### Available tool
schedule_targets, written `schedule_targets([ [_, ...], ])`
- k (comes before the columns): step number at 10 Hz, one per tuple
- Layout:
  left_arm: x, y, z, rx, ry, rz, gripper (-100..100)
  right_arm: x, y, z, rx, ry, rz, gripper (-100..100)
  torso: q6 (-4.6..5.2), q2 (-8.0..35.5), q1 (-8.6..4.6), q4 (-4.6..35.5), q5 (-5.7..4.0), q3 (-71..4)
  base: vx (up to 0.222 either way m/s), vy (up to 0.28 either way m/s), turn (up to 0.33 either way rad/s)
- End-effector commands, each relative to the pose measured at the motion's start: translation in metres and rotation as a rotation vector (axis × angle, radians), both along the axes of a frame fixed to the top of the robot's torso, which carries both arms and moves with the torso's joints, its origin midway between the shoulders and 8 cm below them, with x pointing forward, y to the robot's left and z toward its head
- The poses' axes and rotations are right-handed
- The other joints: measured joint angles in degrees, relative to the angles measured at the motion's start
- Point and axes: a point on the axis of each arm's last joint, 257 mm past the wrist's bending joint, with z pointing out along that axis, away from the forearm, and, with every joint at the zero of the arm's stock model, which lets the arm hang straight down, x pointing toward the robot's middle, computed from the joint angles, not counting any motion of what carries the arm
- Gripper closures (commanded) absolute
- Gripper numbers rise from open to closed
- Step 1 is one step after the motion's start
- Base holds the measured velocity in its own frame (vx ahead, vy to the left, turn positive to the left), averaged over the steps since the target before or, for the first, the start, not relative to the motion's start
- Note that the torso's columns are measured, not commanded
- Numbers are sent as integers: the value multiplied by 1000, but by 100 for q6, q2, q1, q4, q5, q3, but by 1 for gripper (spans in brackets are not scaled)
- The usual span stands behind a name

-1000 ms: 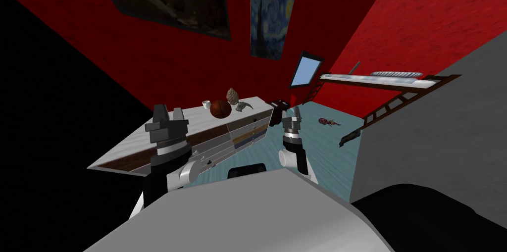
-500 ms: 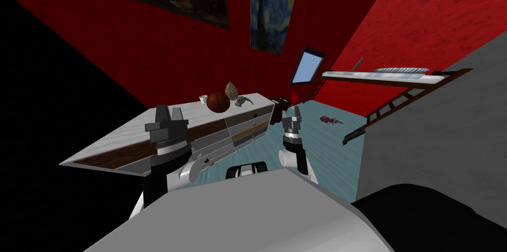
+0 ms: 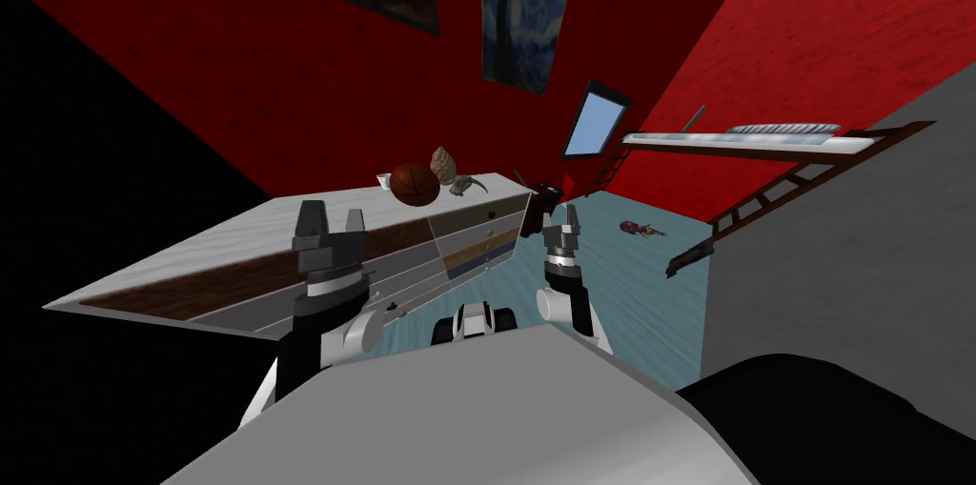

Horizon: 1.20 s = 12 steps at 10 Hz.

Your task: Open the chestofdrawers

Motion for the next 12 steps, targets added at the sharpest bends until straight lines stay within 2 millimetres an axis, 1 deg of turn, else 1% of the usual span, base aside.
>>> schedule_targets([
  [1, 9, -4, -13, 58, 24, -21, -100, 0, 0, 0, 0, 0, 0, 0, 0, 0, 0, 4, 0, -7, 44, -64, 18],
  [4, 24, -2, -35, 108, 56, -32, -100, 0, 0, 0, 0, 0, 0, 0, 0, 9, 5, 8, 2, -4, 49, -80, 28],
  [6, 30, 0, -44, 121, 70, -32, -100, 0, 0, 0, 0, 0, 0, 0, 0, 2, 2, 6, 0, -8, 59, -91, 23],
  [7, 35, 3, -54, 134, 83, -32, -100, 0, 0, 0, 0, 0, 0, 0, 0, 16, 11, 9, 3, -1, 28, -78, 16],
  [8, 39, 4, -59, 146, 85, -32, -100, 0, 0, 0, 0, 0, 0, 0, -1, 19, 13, 11, 4, 3, 60, -99, 39],
  [10, 47, 9, -74, 155, 110, -28, -100, 0, 0, 0, 0, 0, 0, 0, 0, 5, -7, 6, -2, -7, 50, -119, 31],
  [12, 53, 13, -84, 163, 123, -25, -100, 0, 0, 0, 0, 0, 0, 0, 0, 12, 19, 9, 5, -2, 38, -66, 19],
])
